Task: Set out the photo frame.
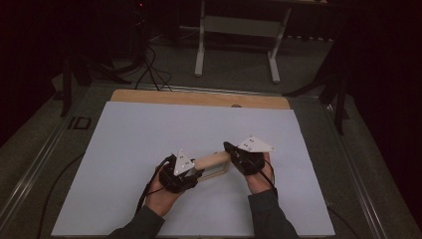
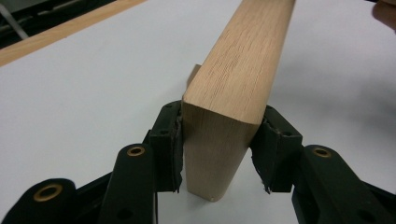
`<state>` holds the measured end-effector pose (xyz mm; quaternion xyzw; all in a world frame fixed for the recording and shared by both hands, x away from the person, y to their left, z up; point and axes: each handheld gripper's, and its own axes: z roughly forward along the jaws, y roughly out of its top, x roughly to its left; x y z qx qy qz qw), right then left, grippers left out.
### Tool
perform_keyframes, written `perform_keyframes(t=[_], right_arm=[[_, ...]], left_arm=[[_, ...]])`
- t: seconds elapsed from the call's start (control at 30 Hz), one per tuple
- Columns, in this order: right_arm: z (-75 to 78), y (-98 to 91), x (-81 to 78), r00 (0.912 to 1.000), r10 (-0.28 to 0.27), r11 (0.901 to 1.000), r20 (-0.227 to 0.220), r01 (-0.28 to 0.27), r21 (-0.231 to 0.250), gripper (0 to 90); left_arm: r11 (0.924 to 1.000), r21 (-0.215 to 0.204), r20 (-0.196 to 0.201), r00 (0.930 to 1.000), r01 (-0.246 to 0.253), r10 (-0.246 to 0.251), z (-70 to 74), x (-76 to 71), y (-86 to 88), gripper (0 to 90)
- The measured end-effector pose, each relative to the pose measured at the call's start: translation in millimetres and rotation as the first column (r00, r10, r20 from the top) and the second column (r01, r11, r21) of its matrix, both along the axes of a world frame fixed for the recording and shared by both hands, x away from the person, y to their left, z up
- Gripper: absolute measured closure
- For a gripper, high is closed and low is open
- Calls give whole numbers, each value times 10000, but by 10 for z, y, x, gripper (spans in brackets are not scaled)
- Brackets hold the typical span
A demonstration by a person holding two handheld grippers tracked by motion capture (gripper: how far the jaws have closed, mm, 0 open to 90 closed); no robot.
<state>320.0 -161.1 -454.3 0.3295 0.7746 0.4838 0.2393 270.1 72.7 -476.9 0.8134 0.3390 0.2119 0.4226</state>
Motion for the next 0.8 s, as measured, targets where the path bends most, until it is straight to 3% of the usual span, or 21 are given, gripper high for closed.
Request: perform_keyframes(t=[0.57,0.8], right_arm=[[-2,2,0,10000,-2,10000,-36,2,-31,899],[0,-1,-1,10000,20,10000,-15,-20,-58,898]], left_arm=[[9983,-238,-74,9986,-526,525,-16,59,49,564],[9983,-80,65,9983,-576,577,-24,49,29,556]])
